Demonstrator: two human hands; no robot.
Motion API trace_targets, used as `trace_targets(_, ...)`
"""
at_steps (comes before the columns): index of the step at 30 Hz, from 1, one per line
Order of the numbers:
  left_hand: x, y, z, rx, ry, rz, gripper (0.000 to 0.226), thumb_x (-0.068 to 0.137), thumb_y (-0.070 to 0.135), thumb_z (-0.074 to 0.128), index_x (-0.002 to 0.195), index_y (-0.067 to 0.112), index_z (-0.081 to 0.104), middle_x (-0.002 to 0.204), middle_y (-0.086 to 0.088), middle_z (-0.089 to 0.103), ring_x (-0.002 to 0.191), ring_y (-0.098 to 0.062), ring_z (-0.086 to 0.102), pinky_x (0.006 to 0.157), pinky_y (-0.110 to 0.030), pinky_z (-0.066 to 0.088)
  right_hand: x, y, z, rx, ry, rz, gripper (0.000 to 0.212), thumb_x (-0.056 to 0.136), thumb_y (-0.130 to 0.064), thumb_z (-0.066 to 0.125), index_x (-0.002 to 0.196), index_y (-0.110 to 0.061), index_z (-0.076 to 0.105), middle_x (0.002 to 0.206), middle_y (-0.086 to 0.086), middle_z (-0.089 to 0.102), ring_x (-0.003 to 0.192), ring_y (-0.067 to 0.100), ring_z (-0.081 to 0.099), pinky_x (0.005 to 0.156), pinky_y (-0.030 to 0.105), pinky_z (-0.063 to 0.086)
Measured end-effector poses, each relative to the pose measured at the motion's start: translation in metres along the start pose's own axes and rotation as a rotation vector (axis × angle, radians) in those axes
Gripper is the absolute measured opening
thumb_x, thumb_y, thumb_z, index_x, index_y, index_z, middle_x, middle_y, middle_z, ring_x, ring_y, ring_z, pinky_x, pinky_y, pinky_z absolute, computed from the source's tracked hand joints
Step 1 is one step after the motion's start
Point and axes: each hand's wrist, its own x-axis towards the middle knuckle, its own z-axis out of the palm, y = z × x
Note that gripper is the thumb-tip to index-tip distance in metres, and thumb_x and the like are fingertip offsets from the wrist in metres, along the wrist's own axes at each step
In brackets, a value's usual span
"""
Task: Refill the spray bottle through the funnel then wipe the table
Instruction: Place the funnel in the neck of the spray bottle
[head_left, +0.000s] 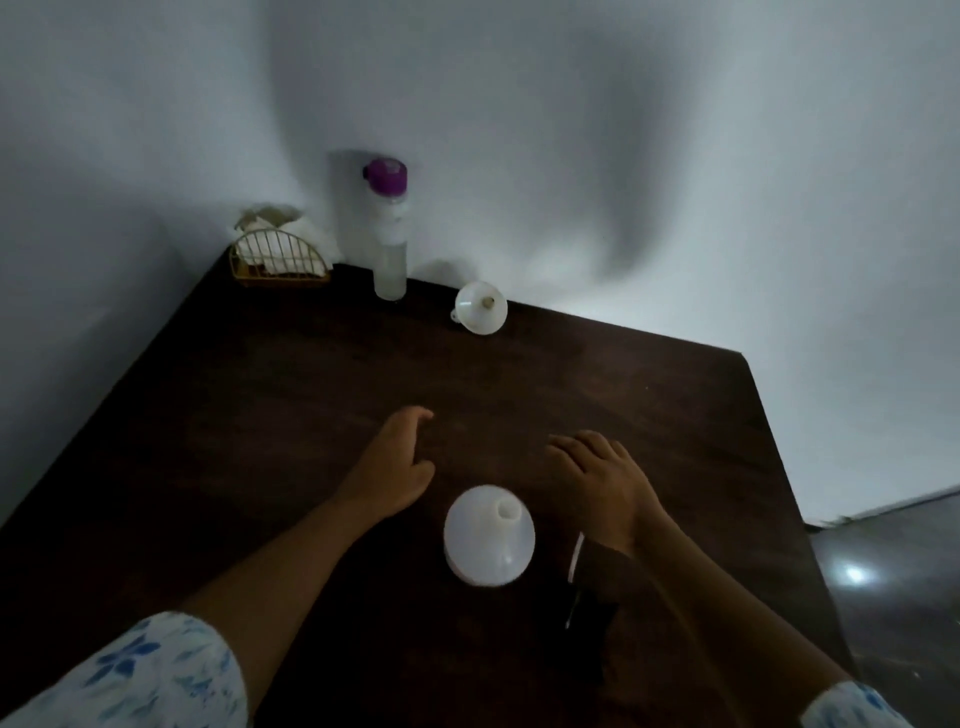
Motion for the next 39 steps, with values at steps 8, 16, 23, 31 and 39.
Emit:
trace_targets(8,0.088,0.025,0.003,-0.029,0.081,-0.031,0.072,0.082,0.004,0.057,0.143,0.019,0.023,0.148,-0.005,0.029,0.135,-0.018,0.031,0.108,-0.031,0.032,0.103,0.027,0.001,0.261,-0.007,0.143,0.063,0.090,-0.021,0.052,0.146,-0.018,0.024,0.153,0.006,0.022,0.142,0.024,0.014,0.113,0.039,0.023)
trace_targets(16,0.170,0.041,0.006,0.002,0.156,-0.080,0.088,0.084,0.011,0.057,0.147,0.012,-0.003,0.157,-0.007,-0.001,0.144,-0.018,0.003,0.113,-0.027,0.010,0.193,0.034,0.021,0.757,0.065,0.364,0.085,0.088,-0.019,0.059,0.148,-0.014,-0.001,0.157,0.007,0.003,0.145,0.022,0.005,0.114,0.034,0.013)
trace_targets(23,0.220,0.045,0.020,-0.156,0.059,-0.125,0.098,0.086,0.017,0.060,0.144,0.018,-0.019,0.155,-0.008,0.013,0.140,-0.022,0.022,0.110,-0.033,0.025,0.233,0.032,0.041,1.017,0.097,0.432,0.082,0.092,-0.012,0.052,0.148,-0.017,-0.007,0.157,0.008,-0.005,0.145,0.023,-0.002,0.092,0.025,0.025)
trace_targets(31,0.216,0.045,0.025,-0.141,0.204,-0.123,0.096,0.082,0.019,0.065,0.147,0.016,-0.005,0.145,-0.014,0.031,0.131,-0.027,0.038,0.107,-0.044,0.036,0.216,0.034,0.046,1.060,0.153,0.394,0.072,0.081,-0.017,0.046,0.147,-0.025,0.017,0.141,0.009,0.044,0.125,0.024,0.048,0.099,0.048,0.045)
trace_targets(39,0.165,0.063,0.013,-0.086,0.269,-0.015,0.098,0.074,0.021,0.075,0.146,0.008,0.011,0.142,-0.018,0.029,0.128,-0.030,0.039,0.103,-0.038,0.037,0.168,0.021,0.001,1.120,0.182,0.394,0.077,0.089,0.001,0.048,0.150,-0.023,0.009,0.143,0.007,0.043,0.126,0.021,0.046,0.104,0.036,0.042)
